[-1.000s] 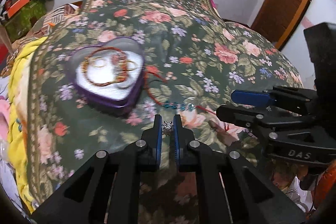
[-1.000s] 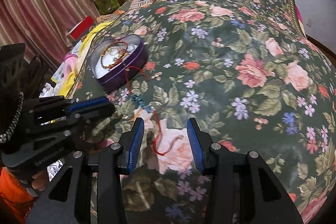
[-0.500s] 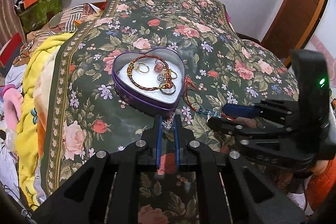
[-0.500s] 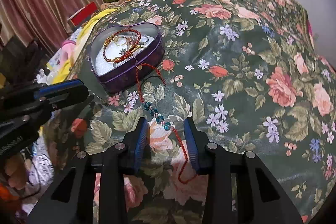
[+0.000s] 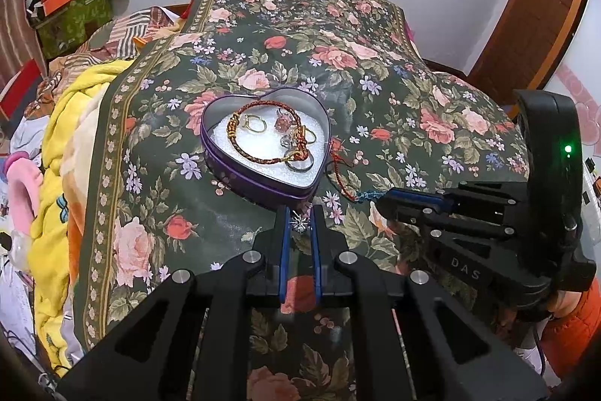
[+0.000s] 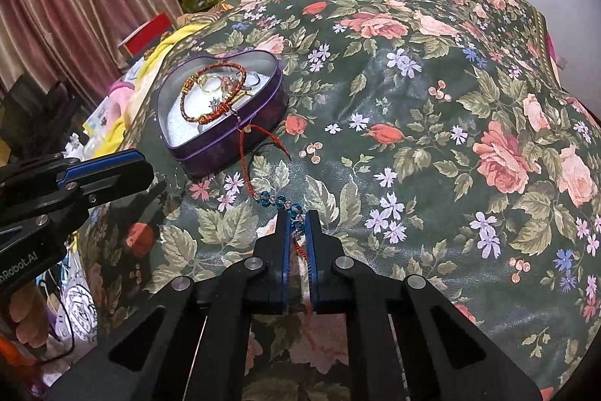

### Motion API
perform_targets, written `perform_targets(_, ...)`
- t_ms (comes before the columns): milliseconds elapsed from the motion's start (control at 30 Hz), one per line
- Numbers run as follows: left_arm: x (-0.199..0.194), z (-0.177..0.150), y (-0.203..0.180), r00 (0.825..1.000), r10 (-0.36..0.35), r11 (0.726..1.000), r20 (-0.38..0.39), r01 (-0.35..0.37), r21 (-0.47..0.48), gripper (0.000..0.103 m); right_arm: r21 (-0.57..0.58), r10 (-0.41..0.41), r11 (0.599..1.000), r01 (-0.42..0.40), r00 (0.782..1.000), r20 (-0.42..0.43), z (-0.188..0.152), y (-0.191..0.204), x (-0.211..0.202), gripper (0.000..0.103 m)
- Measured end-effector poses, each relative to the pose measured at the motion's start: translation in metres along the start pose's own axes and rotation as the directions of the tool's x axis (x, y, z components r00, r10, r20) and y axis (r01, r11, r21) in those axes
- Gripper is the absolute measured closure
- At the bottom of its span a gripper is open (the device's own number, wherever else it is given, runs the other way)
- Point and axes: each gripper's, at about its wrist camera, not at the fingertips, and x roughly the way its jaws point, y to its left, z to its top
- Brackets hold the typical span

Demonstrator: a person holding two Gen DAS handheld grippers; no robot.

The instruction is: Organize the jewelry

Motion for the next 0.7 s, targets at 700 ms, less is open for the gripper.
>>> perform_targets(700,-0.038,0.023,0.002,0.993,0.022,1.000,0.117,-0.023,0.007,0.094,-0.019,0.015,1.000,-0.011,0.978,0.209,0.035,0.017,-0.062,0.096)
